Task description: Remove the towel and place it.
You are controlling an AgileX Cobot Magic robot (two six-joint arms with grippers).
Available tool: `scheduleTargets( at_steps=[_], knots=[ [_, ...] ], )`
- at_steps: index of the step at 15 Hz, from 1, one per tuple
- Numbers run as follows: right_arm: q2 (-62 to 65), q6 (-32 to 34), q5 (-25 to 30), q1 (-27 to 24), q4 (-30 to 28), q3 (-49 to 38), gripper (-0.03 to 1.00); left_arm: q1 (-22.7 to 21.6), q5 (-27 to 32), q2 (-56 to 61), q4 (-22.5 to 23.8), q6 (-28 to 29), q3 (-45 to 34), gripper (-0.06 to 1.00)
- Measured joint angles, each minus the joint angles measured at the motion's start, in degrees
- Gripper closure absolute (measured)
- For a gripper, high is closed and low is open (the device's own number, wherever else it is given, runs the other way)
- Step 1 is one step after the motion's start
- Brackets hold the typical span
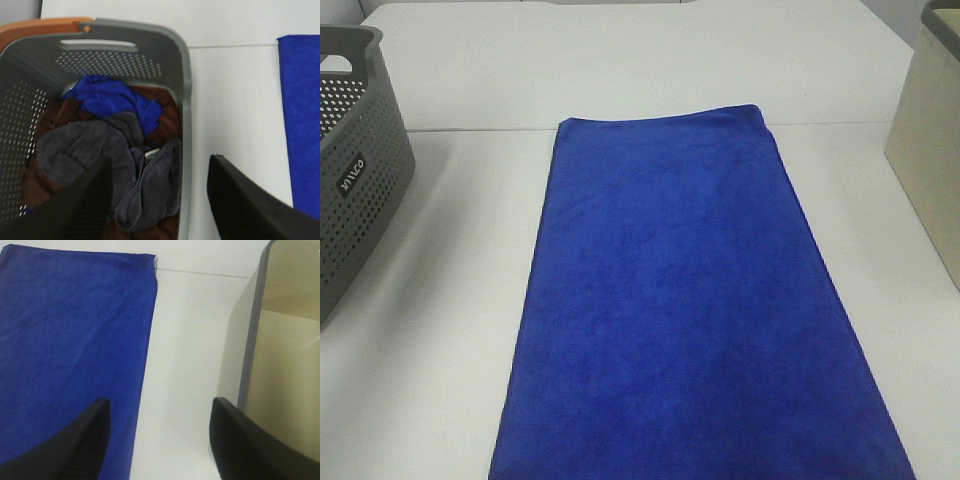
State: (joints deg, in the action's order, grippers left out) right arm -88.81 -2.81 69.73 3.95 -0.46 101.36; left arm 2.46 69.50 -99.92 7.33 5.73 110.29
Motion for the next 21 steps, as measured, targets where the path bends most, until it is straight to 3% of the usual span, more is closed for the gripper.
scheduleTargets(
  at_steps=[5,10,13,17,21],
  knots=[
    [29.91,2.23,0.11,0.0,0.46,-24.18,0.37,-0.97,0.23,24.64,0.52,-1.03,-28.76,0.42],
    [54.49,2.23,0.11,0.0,0.46,-41.48,0.37,-0.97,-0.23,46.41,0.63,0.17,-49.73,0.42],
    [67.09,2.23,0.17,0.0,0.46,-51.22,0.37,-0.97,-4.58,61.19,2.18,0.34,-62.45,0.42],
    [81.19,2.12,0.17,0.0,0.46,-61.13,0.37,-0.97,-7.68,81.88,4.01,0.86,-74.94,0.42],
    [89.04,2.01,0.23,0.0,0.46,-69.33,0.37,-0.97,-7.39,97.06,3.44,4.01,-80.16,0.42]
  ],
)
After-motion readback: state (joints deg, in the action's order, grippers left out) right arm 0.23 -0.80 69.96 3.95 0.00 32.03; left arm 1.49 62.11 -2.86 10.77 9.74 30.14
